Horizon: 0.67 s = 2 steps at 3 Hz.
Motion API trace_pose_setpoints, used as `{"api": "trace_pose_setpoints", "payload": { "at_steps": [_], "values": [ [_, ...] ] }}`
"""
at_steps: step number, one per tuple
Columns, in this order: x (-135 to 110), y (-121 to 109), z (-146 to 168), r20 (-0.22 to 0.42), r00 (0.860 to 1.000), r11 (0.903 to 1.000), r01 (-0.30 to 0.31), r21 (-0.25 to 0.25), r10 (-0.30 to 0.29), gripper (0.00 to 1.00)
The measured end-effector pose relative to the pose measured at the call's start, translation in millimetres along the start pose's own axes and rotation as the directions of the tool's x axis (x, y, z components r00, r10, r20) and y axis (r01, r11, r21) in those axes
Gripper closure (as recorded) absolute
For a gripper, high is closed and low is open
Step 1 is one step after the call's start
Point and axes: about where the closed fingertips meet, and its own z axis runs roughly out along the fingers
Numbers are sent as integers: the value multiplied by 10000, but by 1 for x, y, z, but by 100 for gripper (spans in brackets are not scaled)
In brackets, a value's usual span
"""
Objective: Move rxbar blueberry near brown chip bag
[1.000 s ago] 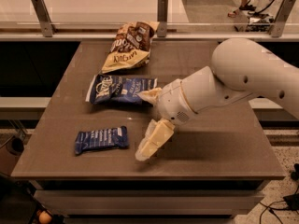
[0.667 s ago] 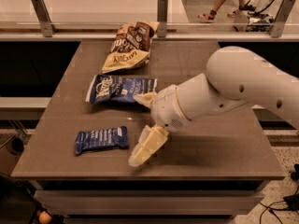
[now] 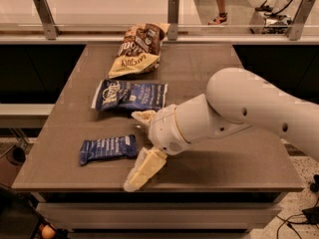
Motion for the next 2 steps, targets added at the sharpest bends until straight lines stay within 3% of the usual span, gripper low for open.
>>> {"api": "trace_pose_setpoints", "payload": {
  "at_steps": [2],
  "values": [
    [-3,8,34,299,9995,9977,-35,-672,56,0]
  ]
}}
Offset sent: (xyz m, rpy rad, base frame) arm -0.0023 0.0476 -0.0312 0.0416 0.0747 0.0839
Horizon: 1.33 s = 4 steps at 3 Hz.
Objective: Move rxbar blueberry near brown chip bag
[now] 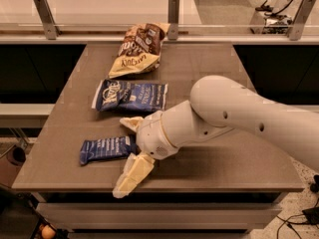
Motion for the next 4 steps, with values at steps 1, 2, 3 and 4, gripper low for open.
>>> {"api": "trace_pose_setpoints", "payload": {
  "at_steps": [1,2,3,4],
  "values": [
    [-2,1,0,-15,10000,10000,41,-11,-41,18],
    [-3,2,1,-31,10000,10000,87,-23,-87,43],
    [-5,2,0,-32,10000,10000,88,-24,-88,65],
    [-7,2,-1,-32,10000,10000,90,-24,-90,88]
  ]
}}
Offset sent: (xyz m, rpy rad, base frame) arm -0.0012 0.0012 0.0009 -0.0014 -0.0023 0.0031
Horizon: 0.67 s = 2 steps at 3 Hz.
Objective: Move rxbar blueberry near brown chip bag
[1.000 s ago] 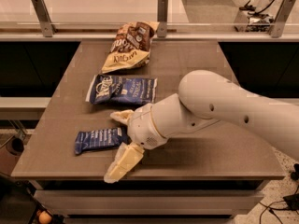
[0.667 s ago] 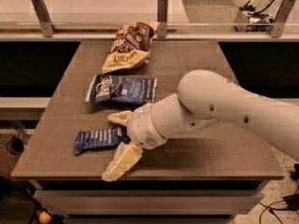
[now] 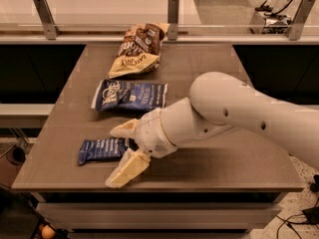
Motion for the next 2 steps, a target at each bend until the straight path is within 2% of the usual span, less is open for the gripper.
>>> {"api": "trace_pose_setpoints", "payload": {
  "at_steps": [1,2],
  "values": [
    [-6,0,-4,-2,10000,10000,7,-2,-7,100],
    [-6,0,-4,-2,10000,10000,8,-2,-8,100]
  ]
}}
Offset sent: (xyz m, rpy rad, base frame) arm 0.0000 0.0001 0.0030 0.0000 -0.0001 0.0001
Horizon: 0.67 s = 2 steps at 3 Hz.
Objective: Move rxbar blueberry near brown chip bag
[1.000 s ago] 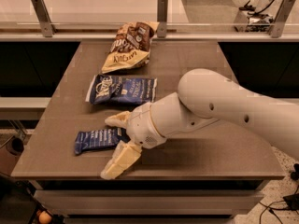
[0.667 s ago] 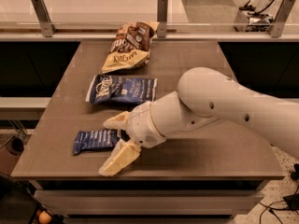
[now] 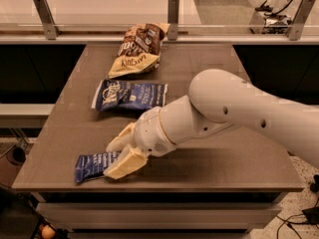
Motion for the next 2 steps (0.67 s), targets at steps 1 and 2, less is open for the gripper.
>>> {"api": "trace_pose_setpoints", "payload": {
  "at_steps": [1,2],
  "values": [
    [-2,-2,-8,57,9999,9995,-111,301,109,100],
    [-6,-10,-33,217,9997,9957,-109,924,89,100]
  ]
}}
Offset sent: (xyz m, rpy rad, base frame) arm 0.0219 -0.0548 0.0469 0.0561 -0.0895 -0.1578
